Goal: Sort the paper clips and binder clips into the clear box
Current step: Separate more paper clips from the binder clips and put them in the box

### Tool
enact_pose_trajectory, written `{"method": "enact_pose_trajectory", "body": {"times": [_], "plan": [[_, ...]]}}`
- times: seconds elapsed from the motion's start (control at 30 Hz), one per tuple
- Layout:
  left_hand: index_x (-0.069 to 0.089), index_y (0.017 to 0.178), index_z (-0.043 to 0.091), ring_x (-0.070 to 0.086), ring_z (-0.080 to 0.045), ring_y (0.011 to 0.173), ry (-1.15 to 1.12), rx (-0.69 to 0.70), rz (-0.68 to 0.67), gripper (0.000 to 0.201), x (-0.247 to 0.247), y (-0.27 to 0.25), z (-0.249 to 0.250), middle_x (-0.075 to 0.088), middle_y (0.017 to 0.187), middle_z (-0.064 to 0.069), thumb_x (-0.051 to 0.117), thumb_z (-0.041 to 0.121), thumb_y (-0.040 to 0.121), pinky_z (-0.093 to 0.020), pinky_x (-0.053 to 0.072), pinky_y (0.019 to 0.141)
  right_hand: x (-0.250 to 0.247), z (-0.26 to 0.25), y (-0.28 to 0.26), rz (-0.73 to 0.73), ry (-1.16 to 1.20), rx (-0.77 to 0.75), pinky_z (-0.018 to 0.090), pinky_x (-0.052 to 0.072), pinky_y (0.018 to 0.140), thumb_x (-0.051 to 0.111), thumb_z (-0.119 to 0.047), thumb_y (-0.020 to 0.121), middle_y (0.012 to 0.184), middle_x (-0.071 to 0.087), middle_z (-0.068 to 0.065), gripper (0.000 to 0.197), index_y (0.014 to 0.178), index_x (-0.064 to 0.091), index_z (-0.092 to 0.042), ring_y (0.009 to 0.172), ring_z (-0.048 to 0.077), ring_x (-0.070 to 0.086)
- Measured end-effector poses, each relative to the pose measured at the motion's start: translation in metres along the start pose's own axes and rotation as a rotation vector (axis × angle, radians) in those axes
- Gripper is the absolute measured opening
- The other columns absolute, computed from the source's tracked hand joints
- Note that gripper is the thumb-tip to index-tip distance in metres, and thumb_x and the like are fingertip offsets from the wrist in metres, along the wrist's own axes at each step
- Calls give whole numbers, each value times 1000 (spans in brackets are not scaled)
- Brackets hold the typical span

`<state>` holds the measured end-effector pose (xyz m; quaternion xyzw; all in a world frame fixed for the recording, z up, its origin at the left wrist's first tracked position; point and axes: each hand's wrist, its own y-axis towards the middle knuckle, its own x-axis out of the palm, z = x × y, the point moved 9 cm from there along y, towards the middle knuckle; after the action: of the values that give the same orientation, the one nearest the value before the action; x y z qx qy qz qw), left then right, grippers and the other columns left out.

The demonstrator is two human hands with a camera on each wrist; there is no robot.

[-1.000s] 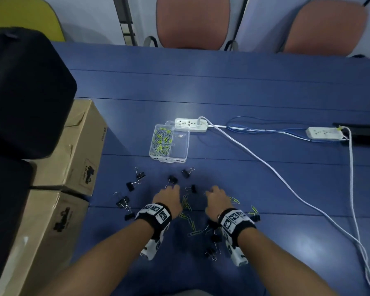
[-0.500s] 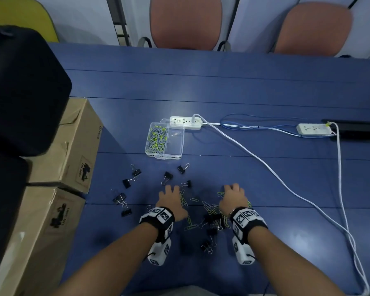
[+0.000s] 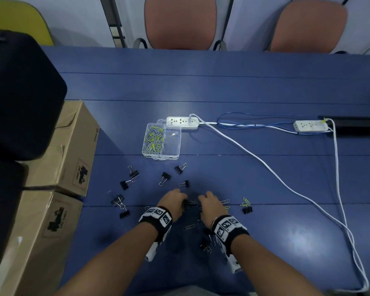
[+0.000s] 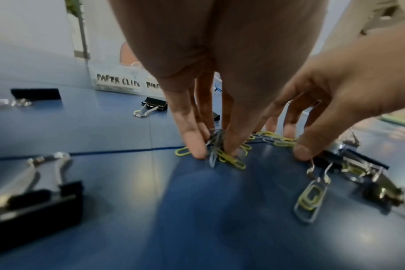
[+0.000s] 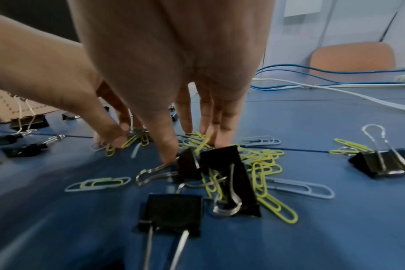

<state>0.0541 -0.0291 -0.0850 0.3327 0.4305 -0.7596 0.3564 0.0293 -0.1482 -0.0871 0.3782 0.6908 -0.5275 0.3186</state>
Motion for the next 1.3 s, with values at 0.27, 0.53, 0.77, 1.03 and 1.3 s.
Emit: {"method": "enact_pose_trajectory", "body": {"times": [0.27,0.53,0.77,1.03,1.3], "plan": [[66,94,7,57,-32,94,76,28,-12,20,5,-4,5,58,101,-13,62,21,79,-34,49,78,-4,-10,-3,39,-37,-39,39,48,87,55,1,83,114,53,15,20,102,58,-4,110,33,51],[66,87,5,59,-34,91,86,51,-8,12,4,-4,7,62,98,-14,56,6,81,-34,45,74,-3,-16,0,35,-78,-89,39,48,87,50,4,84,112,57,17,21,101,60,-2,107,33,55],[62,93,7,59,-35,91,95,77,-16,15,3,-9,8,63,99,-15,54,7,80,-38,46,73,0,-16,1,20,-144,-125,40,48,84,49,-2,88,112,59,16,21,106,59,-4,105,34,57],[74,85,19,66,-19,77,-245,-66,82,22,-11,-13,-19,72,84,0,66,5,70,-29,56,72,-9,-5,4,27,-6,-94,38,47,80,49,-11,88,104,64,14,17,98,63,-9,98,35,60],[74,77,19,58,-6,60,-409,-150,151,21,-36,-12,-44,64,69,8,72,1,67,-8,46,56,-21,33,12,97,550,92,21,51,62,69,-12,77,65,67,-11,26,59,63,-30,64,7,64]]}}
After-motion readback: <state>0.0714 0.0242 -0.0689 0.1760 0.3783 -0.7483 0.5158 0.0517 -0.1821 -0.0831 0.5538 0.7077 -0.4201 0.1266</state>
